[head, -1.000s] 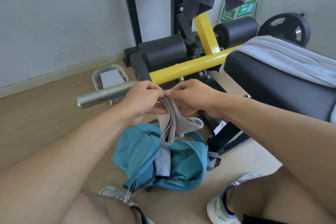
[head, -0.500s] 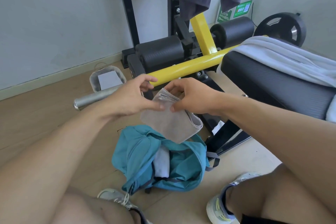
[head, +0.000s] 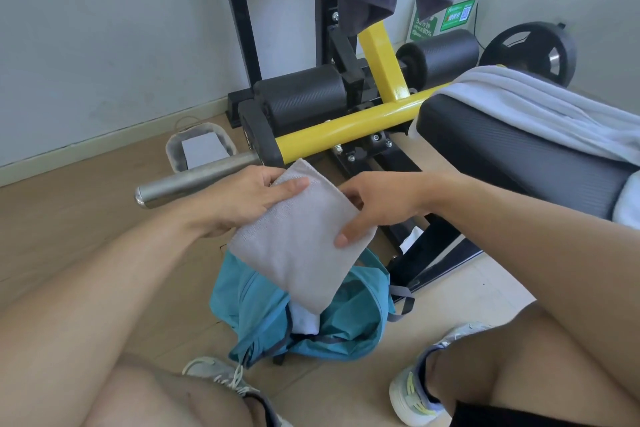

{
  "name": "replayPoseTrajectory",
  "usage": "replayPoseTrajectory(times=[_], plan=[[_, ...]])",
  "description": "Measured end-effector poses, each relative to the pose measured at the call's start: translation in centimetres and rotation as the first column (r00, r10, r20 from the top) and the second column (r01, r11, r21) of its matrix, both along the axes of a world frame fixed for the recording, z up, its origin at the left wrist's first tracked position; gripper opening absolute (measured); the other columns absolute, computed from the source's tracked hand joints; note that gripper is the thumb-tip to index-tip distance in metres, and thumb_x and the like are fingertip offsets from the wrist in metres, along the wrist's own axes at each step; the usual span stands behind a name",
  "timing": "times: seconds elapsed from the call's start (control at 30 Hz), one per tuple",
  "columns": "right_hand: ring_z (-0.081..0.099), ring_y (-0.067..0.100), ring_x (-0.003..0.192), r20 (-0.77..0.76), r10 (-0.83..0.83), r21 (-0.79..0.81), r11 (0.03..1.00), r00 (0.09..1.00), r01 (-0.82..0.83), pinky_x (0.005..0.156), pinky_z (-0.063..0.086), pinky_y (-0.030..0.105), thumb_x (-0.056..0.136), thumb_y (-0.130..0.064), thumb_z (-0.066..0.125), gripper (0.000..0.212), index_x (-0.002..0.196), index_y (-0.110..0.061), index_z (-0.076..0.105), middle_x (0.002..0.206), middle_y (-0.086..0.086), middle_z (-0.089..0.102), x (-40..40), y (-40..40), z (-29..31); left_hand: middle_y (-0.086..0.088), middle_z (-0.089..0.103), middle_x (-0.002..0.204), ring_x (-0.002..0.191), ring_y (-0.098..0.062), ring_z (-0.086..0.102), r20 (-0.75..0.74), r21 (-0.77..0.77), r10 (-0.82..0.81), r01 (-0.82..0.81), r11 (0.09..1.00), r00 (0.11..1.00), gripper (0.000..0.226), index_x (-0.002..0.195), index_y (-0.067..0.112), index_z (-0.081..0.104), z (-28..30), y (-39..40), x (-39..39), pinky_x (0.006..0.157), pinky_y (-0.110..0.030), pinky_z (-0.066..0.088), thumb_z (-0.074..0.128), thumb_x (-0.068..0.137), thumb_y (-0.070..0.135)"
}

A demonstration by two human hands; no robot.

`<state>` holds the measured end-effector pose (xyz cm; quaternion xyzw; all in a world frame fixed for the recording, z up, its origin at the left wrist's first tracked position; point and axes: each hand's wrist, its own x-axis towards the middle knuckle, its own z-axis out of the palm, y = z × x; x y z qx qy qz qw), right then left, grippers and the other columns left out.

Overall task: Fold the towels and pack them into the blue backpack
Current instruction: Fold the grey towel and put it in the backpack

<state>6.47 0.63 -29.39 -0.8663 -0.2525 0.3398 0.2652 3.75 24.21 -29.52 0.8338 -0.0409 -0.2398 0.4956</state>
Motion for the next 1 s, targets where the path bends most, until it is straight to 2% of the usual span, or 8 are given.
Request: replayPoseTrajectory(times=[0.17, 0.33, 0.43, 0.5, 0.6, 0.7, 0.83, 1.0], plan=[[0.072, 0.022, 0.104, -0.235, -0.218, 0.224, 0.936, 0.947, 0.271, 0.090, 0.061, 0.035, 0.085, -0.020, 0.080, 0.034, 0.111, -0.009, 0.060, 0.114, 0.004, 0.072, 0.9, -1.0, 0.0, -0.004, 0.079, 0.107, 0.103, -0.022, 0.075, -0.031, -0.146, 0.141, -0.144, 0.979, 0.990, 0.045, 0.114, 0.015, 0.072, -0.2, 0.1, 0.1, 0.093, -0.041, 0.058, 0.055, 0.095, 0.052], [0.070, 0.029, 0.114, -0.486, -0.427, 0.473, 0.605, 0.762, 0.641, 0.102, 0.054, 0.050, 0.085, -0.012, 0.079, 0.038, 0.118, -0.008, 0.061, 0.123, 0.011, 0.072, 1.8, -1.1, 0.1, -0.002, 0.078, 0.112, 0.101, -0.016, 0.075, -0.145, -0.444, 0.187, -0.232, 0.865, 0.972, 0.053, 0.115, 0.017, 0.069, -0.3, -0.1, 0.0, 0.083, -0.031, 0.062, 0.078, 0.066, 0.037], [0.069, 0.026, 0.116, -0.580, -0.440, 0.473, 0.504, 0.686, 0.723, 0.108, 0.050, 0.049, 0.089, -0.024, 0.076, 0.047, 0.132, -0.011, 0.062, 0.125, 0.008, 0.073, 1.7, -0.9, 0.3, -0.008, 0.075, 0.120, 0.110, -0.023, 0.072, -0.209, -0.499, 0.161, -0.247, 0.831, 0.965, 0.054, 0.126, 0.011, 0.064, -0.7, -0.2, 0.0, 0.083, -0.033, 0.062, 0.078, 0.074, 0.018], [0.068, 0.026, 0.119, -0.638, -0.400, 0.437, 0.515, 0.658, 0.737, 0.110, 0.047, 0.048, 0.090, -0.031, 0.072, 0.048, 0.133, -0.012, 0.063, 0.126, 0.007, 0.072, 1.4, -0.8, 0.4, -0.012, 0.073, 0.123, 0.113, -0.026, 0.071, -0.219, -0.517, 0.176, -0.267, 0.813, 0.960, 0.053, 0.130, 0.007, 0.063, -0.8, -0.2, 0.1, 0.085, -0.033, 0.061, 0.075, 0.078, 0.010], [0.066, 0.025, 0.123, -0.704, -0.307, 0.338, 0.648, 0.641, 0.682, 0.108, 0.048, 0.046, 0.085, -0.039, 0.070, 0.055, 0.134, -0.015, 0.063, 0.129, 0.007, 0.071, 0.9, -1.0, 0.5, -0.013, 0.072, 0.125, 0.114, -0.028, 0.071, -0.215, -0.529, 0.196, -0.282, 0.801, 0.957, 0.055, 0.131, 0.006, 0.062, -0.9, -0.1, 0.3, 0.086, -0.034, 0.061, 0.076, 0.078, 0.009], [0.064, 0.028, 0.124, -0.694, -0.288, 0.274, 0.743, 0.660, 0.611, 0.109, 0.048, 0.048, 0.087, -0.030, 0.072, 0.054, 0.136, -0.012, 0.060, 0.131, 0.009, 0.069, 0.7, -1.0, 0.1, -0.012, 0.073, 0.124, 0.114, -0.027, 0.071, -0.214, -0.510, 0.226, -0.306, 0.804, 0.950, 0.059, 0.133, 0.009, 0.061, -1.0, 0.0, 0.4, 0.087, -0.035, 0.061, 0.078, 0.077, 0.011], [0.068, 0.023, 0.115, -0.682, -0.329, 0.307, 0.682, 0.653, 0.664, 0.093, 0.059, 0.036, 0.089, -0.028, 0.069, 0.051, 0.136, -0.010, 0.060, 0.128, 0.009, 0.071, 1.2, -0.5, 0.4, -0.009, 0.075, 0.120, 0.105, -0.022, 0.074, -0.205, -0.516, 0.219, -0.295, 0.804, 0.954, 0.051, 0.129, 0.010, 0.063, -0.6, 0.4, 0.5, 0.075, -0.031, 0.062, 0.073, 0.078, 0.010], [0.071, 0.017, 0.090, -0.698, -0.371, 0.322, 0.601, 0.613, 0.731, 0.077, 0.062, 0.030, 0.095, -0.033, 0.064, 0.032, 0.116, -0.009, 0.067, 0.104, 0.007, 0.075, 1.3, -0.1, 0.7, -0.003, 0.079, 0.099, 0.083, -0.012, 0.076, -0.213, -0.551, 0.253, -0.330, 0.766, 0.944, 0.024, 0.113, 0.011, 0.068, -0.2, 0.4, 0.4, 0.063, -0.025, 0.059, 0.060, 0.093, -0.001]])
